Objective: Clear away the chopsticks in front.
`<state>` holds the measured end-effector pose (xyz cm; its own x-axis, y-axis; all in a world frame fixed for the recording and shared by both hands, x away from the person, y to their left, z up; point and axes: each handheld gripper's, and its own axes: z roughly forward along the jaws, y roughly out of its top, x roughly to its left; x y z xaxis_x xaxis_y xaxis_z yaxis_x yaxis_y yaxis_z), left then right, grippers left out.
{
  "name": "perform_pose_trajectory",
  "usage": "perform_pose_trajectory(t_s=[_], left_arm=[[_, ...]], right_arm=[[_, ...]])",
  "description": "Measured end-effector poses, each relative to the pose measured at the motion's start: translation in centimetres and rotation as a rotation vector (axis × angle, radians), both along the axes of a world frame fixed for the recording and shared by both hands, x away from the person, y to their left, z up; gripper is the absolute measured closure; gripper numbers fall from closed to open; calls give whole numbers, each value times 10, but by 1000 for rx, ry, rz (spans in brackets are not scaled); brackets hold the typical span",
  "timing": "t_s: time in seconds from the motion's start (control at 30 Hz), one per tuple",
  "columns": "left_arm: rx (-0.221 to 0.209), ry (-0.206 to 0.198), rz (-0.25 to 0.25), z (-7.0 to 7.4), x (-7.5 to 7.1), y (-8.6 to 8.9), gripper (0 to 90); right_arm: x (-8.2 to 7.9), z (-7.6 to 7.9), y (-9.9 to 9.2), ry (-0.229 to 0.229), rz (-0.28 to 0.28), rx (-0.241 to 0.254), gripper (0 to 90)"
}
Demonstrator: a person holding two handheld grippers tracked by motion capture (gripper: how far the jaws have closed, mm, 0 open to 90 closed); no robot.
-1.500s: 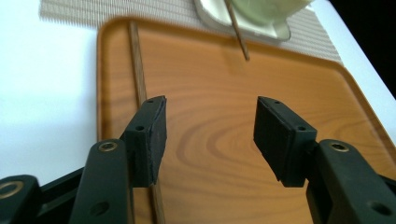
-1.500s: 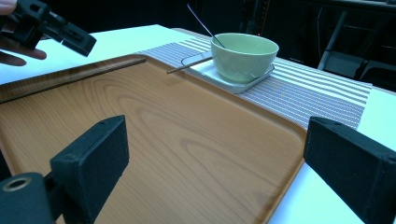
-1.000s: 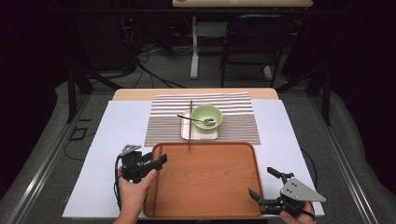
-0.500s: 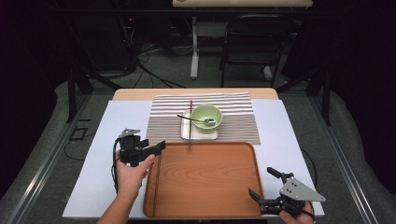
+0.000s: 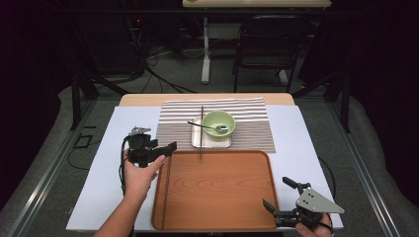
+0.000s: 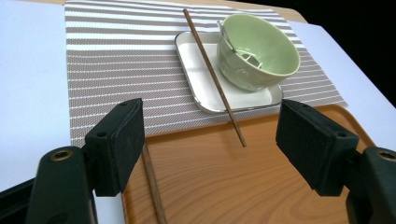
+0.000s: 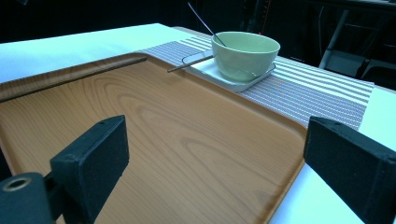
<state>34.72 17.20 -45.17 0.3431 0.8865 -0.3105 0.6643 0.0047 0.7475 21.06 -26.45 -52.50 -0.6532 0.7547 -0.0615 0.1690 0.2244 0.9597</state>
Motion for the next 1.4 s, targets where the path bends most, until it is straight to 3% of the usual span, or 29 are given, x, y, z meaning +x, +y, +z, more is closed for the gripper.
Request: perform_pose_trajectory(t_s=[0.43,0.6,0.8,1.13,1.4], left_arm=[[-2,21,-8,5,14,-3,233],[-21,54,-33,6,24,-7,233],[-10,86,-47,3,40,-16,234],[38,174,-80,-6,73,-33,244],[69,207,-46,-16,92,-46,256]], right_arm=[[0,0,0,-1,0,-3,67],[0,0,0,1,2,-5,67],[0,0,0,1,3,-5,67],[0,0,-1,1,8,-5,67],[0,0,-1,4,10,-4,67]])
